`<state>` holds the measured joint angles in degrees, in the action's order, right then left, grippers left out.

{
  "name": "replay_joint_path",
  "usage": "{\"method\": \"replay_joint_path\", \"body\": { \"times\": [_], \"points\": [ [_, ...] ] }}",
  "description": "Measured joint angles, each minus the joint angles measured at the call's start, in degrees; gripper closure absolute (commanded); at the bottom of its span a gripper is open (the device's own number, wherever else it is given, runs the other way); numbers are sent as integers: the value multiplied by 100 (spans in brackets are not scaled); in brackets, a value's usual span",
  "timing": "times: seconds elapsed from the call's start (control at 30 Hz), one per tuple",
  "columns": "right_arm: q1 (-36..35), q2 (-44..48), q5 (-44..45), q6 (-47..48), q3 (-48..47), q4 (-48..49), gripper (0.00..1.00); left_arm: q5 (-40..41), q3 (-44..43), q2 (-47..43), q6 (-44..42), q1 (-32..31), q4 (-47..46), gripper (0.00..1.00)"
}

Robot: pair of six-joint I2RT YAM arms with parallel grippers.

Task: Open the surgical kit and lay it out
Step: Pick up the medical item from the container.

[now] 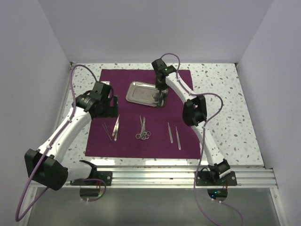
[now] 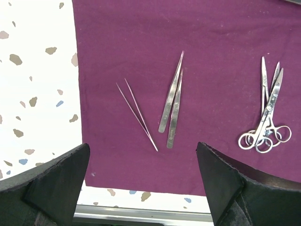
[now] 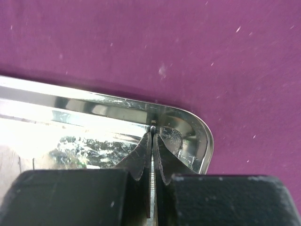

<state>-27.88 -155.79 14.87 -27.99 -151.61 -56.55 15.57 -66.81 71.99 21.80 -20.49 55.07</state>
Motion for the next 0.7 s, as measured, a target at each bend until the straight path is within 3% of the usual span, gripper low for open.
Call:
{"method": "replay_joint_path", "body": {
  "times": [0.3, 0.53, 0.7],
  "points": [
    [249, 385, -855, -203, 289, -258, 100, -166, -2, 0, 37, 11, -101, 0],
    [476, 1364, -1248, -289, 494, -341, 100, -234, -2, -9, 177, 11, -151, 1],
    [551, 2476, -1298, -221, 1600, -210, 100, -245, -22, -22, 260, 11, -203, 0]
  ]
}}
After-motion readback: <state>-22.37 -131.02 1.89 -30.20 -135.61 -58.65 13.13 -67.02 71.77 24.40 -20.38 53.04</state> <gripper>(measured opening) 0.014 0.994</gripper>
